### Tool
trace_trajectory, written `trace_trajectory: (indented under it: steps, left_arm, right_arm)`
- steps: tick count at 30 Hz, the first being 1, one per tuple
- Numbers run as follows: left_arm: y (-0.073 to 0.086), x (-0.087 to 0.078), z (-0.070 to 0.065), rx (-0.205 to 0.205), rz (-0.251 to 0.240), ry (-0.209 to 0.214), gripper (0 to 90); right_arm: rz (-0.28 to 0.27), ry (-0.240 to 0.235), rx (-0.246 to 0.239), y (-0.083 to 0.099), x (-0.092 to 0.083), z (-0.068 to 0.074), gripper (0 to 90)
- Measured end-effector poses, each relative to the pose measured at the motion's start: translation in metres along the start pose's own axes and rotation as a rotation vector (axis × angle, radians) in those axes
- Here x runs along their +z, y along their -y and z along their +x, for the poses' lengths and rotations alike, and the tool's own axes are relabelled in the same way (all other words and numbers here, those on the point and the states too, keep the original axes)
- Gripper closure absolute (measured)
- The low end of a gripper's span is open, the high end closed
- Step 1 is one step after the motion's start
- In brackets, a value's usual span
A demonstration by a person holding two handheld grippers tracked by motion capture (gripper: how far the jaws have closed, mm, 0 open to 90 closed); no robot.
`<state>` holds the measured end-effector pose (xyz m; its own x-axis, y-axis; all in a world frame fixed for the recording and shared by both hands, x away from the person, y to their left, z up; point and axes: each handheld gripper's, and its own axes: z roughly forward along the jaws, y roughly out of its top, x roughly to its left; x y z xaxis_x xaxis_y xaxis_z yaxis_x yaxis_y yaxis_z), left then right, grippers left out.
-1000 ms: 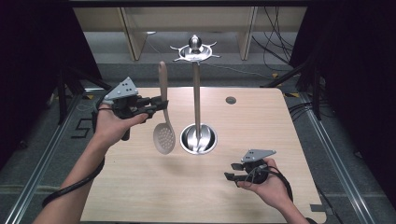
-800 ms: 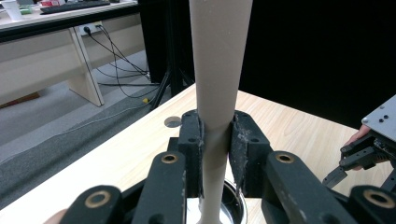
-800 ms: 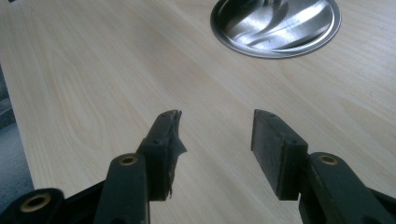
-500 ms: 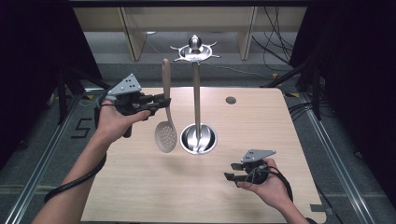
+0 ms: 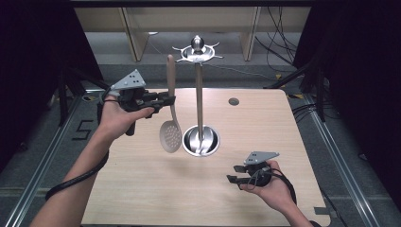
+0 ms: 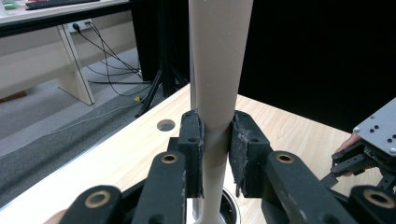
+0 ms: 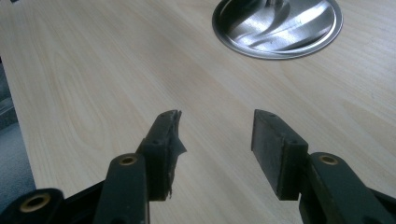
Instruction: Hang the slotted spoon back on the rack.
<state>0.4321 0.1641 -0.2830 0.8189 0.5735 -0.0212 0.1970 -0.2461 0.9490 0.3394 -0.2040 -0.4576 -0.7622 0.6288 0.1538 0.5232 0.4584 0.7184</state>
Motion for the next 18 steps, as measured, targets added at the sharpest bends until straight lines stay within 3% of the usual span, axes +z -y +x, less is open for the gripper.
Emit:
trace_trajectory:
  steps: [8, 9, 18]
  left_arm:
    - [-0.0022, 0.0031, 0.0024, -0.004, 0.013, 0.010, 74.8]
    - [-0.0021, 0.0036, 0.0025, -0.005, 0.017, 0.012, 74.8]
    - [-0.0007, 0.0092, 0.0029, -0.013, 0.036, 0.027, 74.8]
  right_arm:
    - [-0.008, 0.006, -0.024, -0.0006, 0.0004, -0.0023, 52.0]
    - [-0.003, 0.002, -0.003, -0.0003, 0.0002, -0.0006, 52.0]
    - [-0.013, 0.010, -0.014, -0.0002, -0.0003, -0.0019, 52.0]
